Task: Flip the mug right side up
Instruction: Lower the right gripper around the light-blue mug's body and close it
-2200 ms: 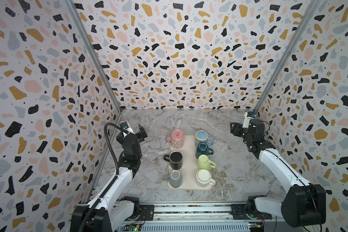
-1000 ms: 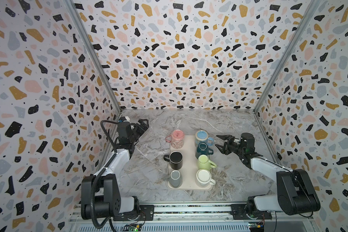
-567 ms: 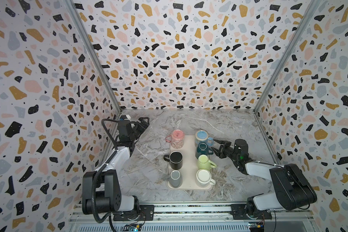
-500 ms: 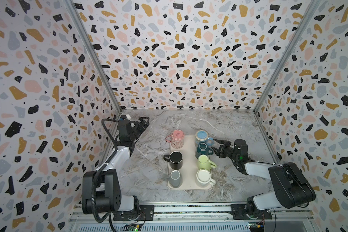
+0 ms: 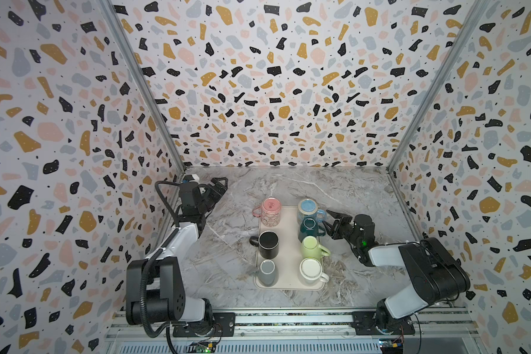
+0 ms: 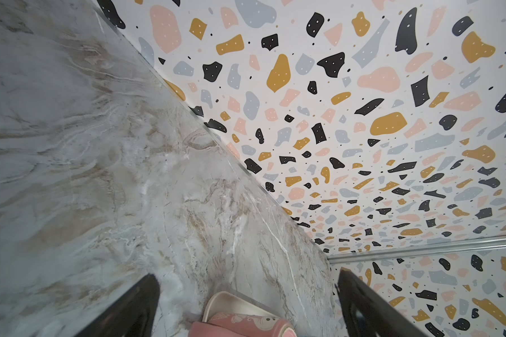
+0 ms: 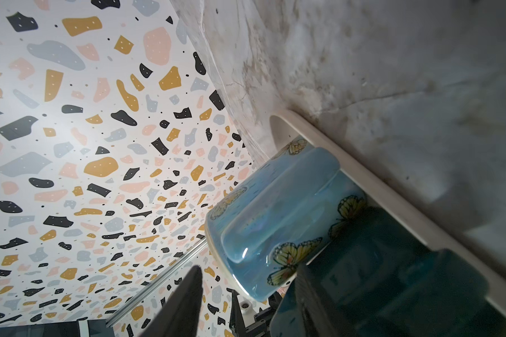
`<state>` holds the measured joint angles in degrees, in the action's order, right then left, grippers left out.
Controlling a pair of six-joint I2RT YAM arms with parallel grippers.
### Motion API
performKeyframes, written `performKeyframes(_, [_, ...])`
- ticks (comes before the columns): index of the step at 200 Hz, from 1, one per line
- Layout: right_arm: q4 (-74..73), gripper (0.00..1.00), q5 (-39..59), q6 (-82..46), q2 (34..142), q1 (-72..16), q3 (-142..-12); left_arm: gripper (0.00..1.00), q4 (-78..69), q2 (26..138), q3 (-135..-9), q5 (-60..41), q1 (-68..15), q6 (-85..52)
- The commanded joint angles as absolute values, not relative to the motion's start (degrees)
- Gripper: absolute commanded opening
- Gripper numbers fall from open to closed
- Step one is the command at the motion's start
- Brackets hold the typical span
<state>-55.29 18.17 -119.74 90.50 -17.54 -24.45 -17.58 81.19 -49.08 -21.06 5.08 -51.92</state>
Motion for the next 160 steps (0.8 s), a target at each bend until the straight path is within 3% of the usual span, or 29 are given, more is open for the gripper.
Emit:
performKeyframes(1, [-60.8,0.53,16.2,-139.3,91.3,-18.4,-24.3,0.96,-18.3,81.6,-51.7,-22.3,5.4,-52.2])
performKeyframes(160, [-71.5,0.57,5.5,-148.6,99.1,-22.0,-23.4,0.95,-15.3,83.3,-54.8,-24.0,5.7,-52.6])
